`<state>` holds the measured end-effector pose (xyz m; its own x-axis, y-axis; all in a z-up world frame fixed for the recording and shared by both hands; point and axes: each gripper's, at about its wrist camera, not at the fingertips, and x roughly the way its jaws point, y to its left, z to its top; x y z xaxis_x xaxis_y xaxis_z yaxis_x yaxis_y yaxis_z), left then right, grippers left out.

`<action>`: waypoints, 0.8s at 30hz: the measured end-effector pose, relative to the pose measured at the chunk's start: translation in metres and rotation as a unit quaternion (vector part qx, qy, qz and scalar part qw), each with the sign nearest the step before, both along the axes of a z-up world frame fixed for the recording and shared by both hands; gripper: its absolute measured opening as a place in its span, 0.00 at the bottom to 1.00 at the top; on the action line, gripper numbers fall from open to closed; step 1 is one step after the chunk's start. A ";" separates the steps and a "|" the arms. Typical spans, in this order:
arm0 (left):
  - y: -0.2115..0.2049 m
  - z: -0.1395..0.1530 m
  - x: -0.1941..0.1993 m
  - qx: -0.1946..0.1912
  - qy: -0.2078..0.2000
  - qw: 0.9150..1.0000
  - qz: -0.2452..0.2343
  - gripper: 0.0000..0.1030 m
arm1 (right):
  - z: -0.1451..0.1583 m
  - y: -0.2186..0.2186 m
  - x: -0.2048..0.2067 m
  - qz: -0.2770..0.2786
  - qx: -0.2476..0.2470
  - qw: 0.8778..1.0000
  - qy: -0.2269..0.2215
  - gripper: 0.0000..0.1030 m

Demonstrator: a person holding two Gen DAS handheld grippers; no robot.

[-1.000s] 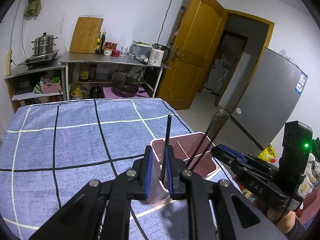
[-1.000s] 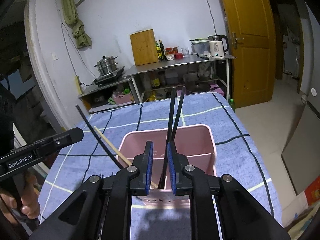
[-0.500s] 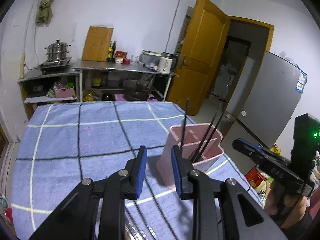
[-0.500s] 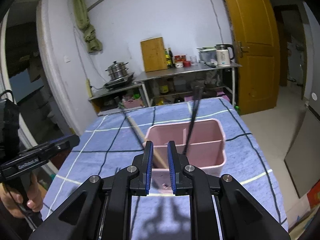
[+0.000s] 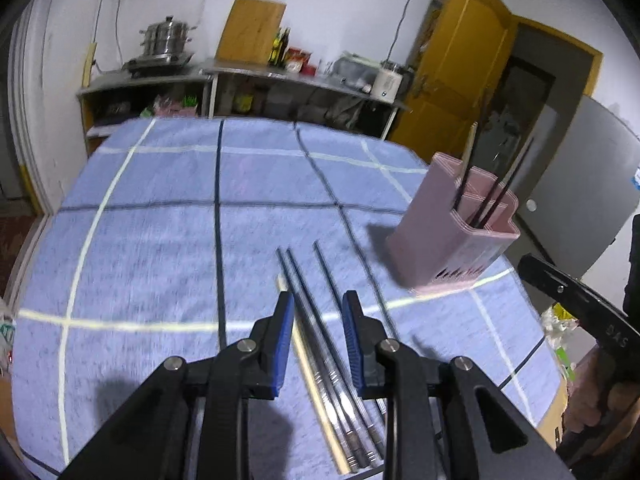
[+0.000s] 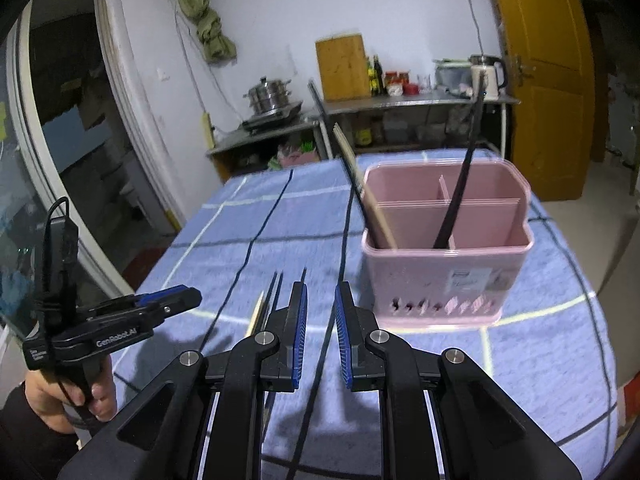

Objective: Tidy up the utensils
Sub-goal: 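Move both open tools down to the chopsticks lying on the cloth, then grasp a black chopstick with the left tool while the right tool grasps another black chopstick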

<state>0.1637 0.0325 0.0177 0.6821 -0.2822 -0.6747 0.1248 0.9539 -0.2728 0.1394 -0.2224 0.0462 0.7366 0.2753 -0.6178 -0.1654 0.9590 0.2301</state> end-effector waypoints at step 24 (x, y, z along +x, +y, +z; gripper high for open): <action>0.024 -0.049 0.023 -0.016 0.052 0.998 0.022 0.25 | -0.107 0.064 0.060 0.065 -0.009 0.991 0.117 0.13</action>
<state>0.1866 0.0565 -0.0317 0.6210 -0.2758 -0.7337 0.0519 0.9485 -0.3126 0.1998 -0.1586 -0.0609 0.5319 0.3460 -0.7729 -0.2313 0.9374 0.2604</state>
